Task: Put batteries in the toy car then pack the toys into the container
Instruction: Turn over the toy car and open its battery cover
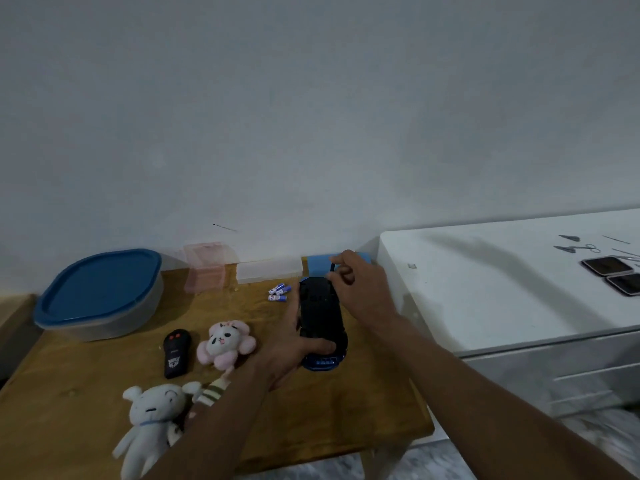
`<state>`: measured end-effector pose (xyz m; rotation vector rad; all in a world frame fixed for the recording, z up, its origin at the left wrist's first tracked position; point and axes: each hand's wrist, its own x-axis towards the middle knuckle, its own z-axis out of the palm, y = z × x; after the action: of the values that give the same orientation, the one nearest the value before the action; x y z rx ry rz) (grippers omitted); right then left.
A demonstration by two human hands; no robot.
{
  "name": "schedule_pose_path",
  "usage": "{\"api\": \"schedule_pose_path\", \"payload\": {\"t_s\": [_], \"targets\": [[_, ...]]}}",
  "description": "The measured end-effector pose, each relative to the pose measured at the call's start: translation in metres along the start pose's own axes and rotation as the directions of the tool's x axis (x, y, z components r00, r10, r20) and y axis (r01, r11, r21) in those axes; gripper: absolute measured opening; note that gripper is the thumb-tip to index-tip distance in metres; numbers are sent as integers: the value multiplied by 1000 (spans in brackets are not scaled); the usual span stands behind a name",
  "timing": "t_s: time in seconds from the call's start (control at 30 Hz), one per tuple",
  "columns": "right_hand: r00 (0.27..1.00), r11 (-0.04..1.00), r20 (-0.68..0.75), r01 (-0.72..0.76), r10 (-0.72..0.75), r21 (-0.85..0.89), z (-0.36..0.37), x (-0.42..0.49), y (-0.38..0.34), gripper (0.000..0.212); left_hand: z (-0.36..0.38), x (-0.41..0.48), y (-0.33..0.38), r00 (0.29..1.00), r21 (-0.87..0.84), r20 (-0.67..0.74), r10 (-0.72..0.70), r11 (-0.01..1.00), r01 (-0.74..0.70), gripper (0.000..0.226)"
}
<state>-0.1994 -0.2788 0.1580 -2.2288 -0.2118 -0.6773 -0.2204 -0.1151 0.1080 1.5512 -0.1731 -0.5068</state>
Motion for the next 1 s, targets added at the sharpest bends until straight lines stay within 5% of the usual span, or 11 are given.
{"api": "schedule_pose_path", "payload": {"t_s": [0.37, 0.63, 1.0], "targets": [[921, 935, 186, -354, 344, 24, -4, -57, 42, 17, 48, -31, -45, 991, 78, -46, -122, 989, 126, 139], [785, 790, 273, -601, 556, 122, 2, -86, 74, 16, 61, -52, -84, 974, -142, -75, -214, 969, 202, 125], [692, 777, 357, -526, 628, -346, -20, -130, 114, 21, 80, -45, -95, 970, -235, -67, -234, 948, 213, 124]]}}
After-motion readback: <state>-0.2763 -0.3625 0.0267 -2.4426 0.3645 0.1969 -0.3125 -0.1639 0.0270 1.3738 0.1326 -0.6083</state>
